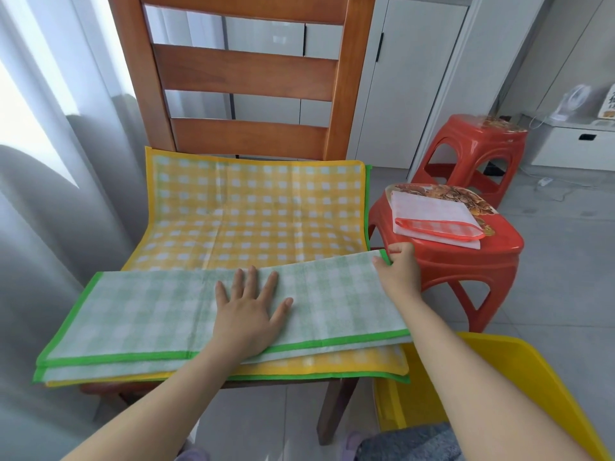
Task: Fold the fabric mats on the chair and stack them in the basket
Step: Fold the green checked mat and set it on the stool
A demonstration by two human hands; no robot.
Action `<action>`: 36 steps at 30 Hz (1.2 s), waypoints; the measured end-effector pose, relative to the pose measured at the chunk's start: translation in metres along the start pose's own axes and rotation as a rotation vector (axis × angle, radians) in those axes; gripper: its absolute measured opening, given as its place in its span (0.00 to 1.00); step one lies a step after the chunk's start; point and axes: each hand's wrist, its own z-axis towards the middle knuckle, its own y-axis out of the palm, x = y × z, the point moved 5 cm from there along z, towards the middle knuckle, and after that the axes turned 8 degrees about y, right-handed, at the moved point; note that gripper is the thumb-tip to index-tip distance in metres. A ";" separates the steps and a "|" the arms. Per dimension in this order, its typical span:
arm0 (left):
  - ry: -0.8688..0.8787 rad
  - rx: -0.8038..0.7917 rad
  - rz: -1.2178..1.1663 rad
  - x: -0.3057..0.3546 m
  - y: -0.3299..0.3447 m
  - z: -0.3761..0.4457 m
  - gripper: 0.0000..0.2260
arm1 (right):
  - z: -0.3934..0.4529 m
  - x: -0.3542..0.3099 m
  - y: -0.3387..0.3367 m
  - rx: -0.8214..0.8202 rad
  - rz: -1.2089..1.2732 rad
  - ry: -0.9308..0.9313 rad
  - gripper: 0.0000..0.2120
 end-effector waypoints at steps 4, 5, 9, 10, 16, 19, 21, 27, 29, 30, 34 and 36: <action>0.009 0.011 -0.003 0.000 0.001 0.001 0.41 | -0.020 -0.014 0.017 0.032 -0.416 -0.234 0.20; 0.012 0.012 -0.004 0.000 0.002 0.002 0.41 | -0.026 -0.016 0.024 0.009 -0.498 -0.270 0.21; 0.013 0.018 -0.007 -0.002 0.002 0.002 0.38 | -0.042 -0.022 0.043 -0.053 -0.673 -0.354 0.22; 0.014 0.020 -0.011 -0.002 0.002 0.002 0.37 | -0.044 -0.023 0.048 -0.091 -0.673 -0.372 0.22; 0.010 0.027 -0.034 -0.001 0.001 0.000 0.38 | -0.067 -0.017 0.085 -0.387 -0.663 -0.459 0.24; 0.005 0.017 -0.045 -0.002 -0.002 -0.001 0.28 | -0.070 -0.011 0.091 -0.417 -0.776 -0.498 0.25; -0.002 0.021 -0.055 -0.008 -0.004 -0.002 0.26 | -0.070 -0.010 0.090 -0.418 -0.819 -0.491 0.25; -0.119 0.033 -0.030 -0.075 -0.016 -0.014 0.28 | -0.072 -0.011 0.092 -0.427 -0.860 -0.471 0.25; -0.125 0.032 -0.036 -0.087 -0.018 -0.020 0.28 | -0.074 -0.014 0.093 -0.425 -0.862 -0.430 0.25; -0.117 0.032 -0.037 -0.088 -0.018 -0.022 0.28 | -0.076 -0.018 0.096 -0.414 -0.861 -0.413 0.25; -0.100 0.051 -0.043 -0.086 -0.018 -0.021 0.28 | -0.102 -0.046 0.129 -0.461 -0.743 -0.512 0.25; -0.104 0.052 -0.056 -0.088 -0.019 -0.022 0.28 | -0.122 -0.057 0.150 -0.547 -0.667 -0.598 0.25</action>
